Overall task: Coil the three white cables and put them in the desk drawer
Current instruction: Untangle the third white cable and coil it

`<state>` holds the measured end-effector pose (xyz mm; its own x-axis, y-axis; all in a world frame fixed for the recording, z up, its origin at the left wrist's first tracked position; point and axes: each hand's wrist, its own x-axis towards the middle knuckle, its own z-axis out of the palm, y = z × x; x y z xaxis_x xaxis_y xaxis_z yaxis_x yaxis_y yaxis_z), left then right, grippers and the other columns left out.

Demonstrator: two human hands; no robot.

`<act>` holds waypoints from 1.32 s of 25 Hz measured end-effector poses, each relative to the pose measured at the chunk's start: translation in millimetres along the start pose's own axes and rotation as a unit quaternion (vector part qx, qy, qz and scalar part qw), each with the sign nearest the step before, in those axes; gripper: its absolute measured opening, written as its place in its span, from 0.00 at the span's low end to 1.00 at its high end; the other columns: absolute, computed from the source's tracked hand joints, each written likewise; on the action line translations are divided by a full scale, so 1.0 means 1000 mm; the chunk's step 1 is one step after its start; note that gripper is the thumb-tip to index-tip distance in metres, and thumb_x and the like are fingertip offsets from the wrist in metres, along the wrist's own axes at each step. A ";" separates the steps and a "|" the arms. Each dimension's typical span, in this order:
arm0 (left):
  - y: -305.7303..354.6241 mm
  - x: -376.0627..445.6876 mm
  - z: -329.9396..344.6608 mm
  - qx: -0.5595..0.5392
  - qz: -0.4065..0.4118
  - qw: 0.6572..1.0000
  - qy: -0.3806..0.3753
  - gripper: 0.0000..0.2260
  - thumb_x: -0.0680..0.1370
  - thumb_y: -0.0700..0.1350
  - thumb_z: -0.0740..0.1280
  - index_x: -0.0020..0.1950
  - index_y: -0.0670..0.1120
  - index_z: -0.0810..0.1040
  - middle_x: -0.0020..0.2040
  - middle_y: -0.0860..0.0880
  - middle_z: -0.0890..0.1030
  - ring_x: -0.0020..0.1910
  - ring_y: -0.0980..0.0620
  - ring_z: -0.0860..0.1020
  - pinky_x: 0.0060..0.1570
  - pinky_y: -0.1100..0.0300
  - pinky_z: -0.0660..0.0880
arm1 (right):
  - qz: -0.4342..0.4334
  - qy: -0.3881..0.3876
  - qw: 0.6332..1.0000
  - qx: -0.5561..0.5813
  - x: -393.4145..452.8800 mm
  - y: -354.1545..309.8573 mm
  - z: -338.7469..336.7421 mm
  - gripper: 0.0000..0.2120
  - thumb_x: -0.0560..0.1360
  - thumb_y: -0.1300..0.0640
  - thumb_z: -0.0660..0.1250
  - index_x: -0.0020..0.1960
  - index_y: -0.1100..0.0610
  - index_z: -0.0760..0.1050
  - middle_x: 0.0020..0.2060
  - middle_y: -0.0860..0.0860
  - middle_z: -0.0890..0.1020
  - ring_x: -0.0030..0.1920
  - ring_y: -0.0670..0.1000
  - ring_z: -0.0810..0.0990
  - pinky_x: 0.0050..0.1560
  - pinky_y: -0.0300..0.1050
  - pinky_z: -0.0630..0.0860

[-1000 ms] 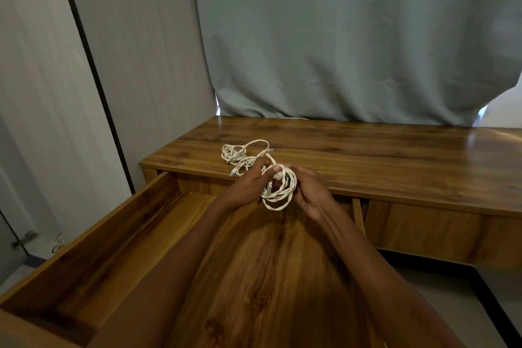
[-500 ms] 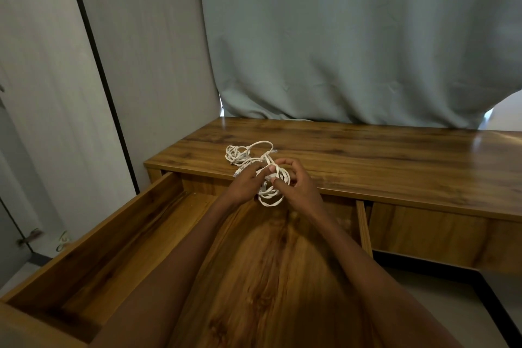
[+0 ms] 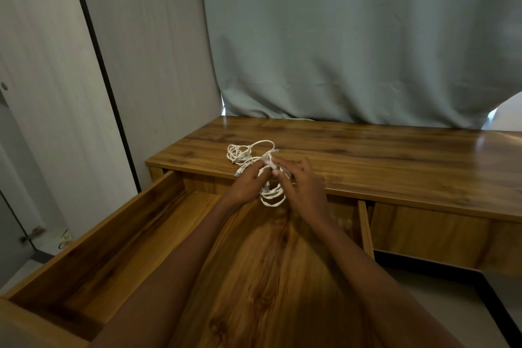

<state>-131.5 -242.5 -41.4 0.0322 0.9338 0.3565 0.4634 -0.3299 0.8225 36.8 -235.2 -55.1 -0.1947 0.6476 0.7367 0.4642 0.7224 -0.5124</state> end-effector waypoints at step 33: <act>0.002 -0.008 0.005 0.183 0.176 0.967 0.018 0.15 0.83 0.55 0.61 0.63 0.49 0.78 0.51 0.51 0.83 0.49 0.55 0.80 0.48 0.59 0.73 | 0.337 -0.132 0.875 0.322 0.009 0.019 -0.018 0.10 0.81 0.54 0.66 0.58 0.54 0.84 0.48 0.52 0.88 0.45 0.50 0.85 0.43 0.45 0.81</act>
<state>-126.0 -249.9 -44.9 0.2173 0.7651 0.6062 0.7119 -0.5491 0.4378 59.2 -220.0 -50.8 -0.2952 0.9515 0.0872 -0.0156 0.0864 -0.9961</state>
